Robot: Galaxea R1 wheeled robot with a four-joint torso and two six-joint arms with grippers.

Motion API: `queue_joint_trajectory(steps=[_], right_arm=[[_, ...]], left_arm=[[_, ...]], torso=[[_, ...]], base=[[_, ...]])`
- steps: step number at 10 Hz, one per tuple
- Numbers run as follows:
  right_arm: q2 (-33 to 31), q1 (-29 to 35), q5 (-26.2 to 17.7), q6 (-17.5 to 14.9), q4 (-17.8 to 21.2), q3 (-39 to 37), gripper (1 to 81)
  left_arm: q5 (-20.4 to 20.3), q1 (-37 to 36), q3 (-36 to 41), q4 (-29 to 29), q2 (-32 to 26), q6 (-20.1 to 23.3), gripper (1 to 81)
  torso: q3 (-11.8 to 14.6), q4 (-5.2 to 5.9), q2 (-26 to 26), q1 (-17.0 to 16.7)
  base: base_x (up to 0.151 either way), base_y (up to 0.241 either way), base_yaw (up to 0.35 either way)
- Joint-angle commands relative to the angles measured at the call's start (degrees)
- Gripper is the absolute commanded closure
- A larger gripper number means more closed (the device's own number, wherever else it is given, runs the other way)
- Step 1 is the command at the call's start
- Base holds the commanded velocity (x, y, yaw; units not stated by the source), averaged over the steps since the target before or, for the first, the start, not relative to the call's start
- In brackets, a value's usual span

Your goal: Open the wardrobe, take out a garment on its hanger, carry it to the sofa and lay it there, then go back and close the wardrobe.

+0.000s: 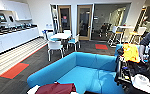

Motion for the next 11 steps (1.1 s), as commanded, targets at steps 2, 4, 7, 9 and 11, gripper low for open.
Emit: queue_joint_trajectory(steps=[2,4,7,9,11], right_arm=[[0.74,1.29,-2.82,-0.13,-0.29,0.40,1.0],[0.74,1.29,-2.82,-0.13,-0.29,0.40,1.0],[0.66,1.20,-2.82,-0.13,-0.29,0.40,1.0],[0.65,1.20,-2.82,-0.13,-0.29,0.32,1.0],[0.66,1.20,-2.82,-0.13,-0.29,0.23,1.0]], left_arm=[[1.99,-1.89,-0.11,0.71,-0.04,0.20,1.0],[1.65,-1.97,-0.03,0.80,-0.13,0.20,1.0],[1.56,-1.97,-0.03,0.54,-0.22,0.20,1.0],[1.64,-1.97,-0.03,0.36,-0.22,0.20,1.0],[1.56,-2.06,-0.03,0.18,-0.22,0.20,1.0]], torso=[[0.00,0.00,0.00,0.07],[0.02,0.00,0.00,0.07],[0.02,0.00,0.00,0.07],[0.02,0.00,0.00,0.07],[0.02,0.00,0.00,0.07]], base=[[0.000,0.000,0.000],[0.000,0.000,0.000],[0.000,0.000,0.000],[0.000,0.000,0.000],[0.000,0.000,0.110]])
